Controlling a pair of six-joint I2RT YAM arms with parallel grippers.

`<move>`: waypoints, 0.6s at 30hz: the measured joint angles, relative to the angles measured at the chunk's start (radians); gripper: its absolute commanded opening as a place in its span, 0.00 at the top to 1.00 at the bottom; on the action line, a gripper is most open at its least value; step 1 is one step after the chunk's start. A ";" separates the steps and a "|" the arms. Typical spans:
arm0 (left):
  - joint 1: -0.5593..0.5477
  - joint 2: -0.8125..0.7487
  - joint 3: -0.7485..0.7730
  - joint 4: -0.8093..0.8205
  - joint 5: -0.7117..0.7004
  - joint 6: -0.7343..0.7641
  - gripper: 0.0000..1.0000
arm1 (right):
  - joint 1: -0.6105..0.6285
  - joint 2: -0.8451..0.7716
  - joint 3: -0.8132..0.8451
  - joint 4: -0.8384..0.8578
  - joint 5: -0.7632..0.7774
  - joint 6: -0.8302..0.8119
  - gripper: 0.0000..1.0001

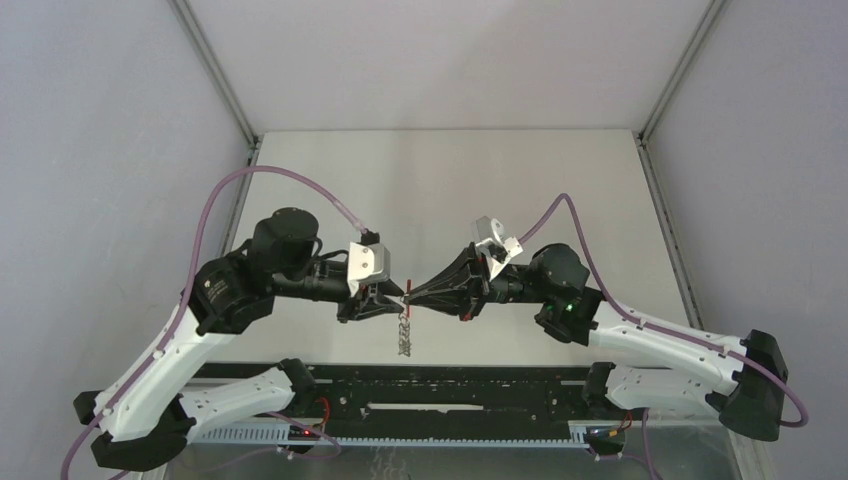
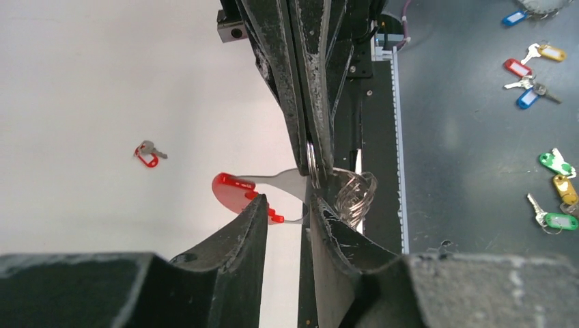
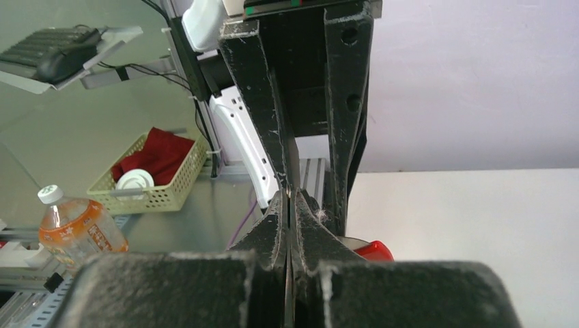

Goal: Put the keys on the keyring
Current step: Adjust the keyring.

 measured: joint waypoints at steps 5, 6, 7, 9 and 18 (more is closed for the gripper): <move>0.000 0.003 0.000 0.027 0.028 -0.029 0.68 | 0.011 0.020 0.000 0.051 0.000 0.019 1.00; 0.000 0.003 0.000 0.028 0.032 -0.035 0.69 | 0.012 0.024 0.000 0.056 0.000 0.021 1.00; 0.000 0.003 0.000 0.029 0.035 -0.038 0.69 | 0.013 0.029 0.000 0.060 0.000 0.023 1.00; 0.000 0.003 0.000 0.027 0.037 -0.047 0.70 | 0.014 0.037 0.000 0.069 0.000 0.026 1.00; 0.000 -0.014 0.000 0.027 0.061 -0.061 0.67 | 0.027 0.040 0.000 0.079 0.011 0.028 1.00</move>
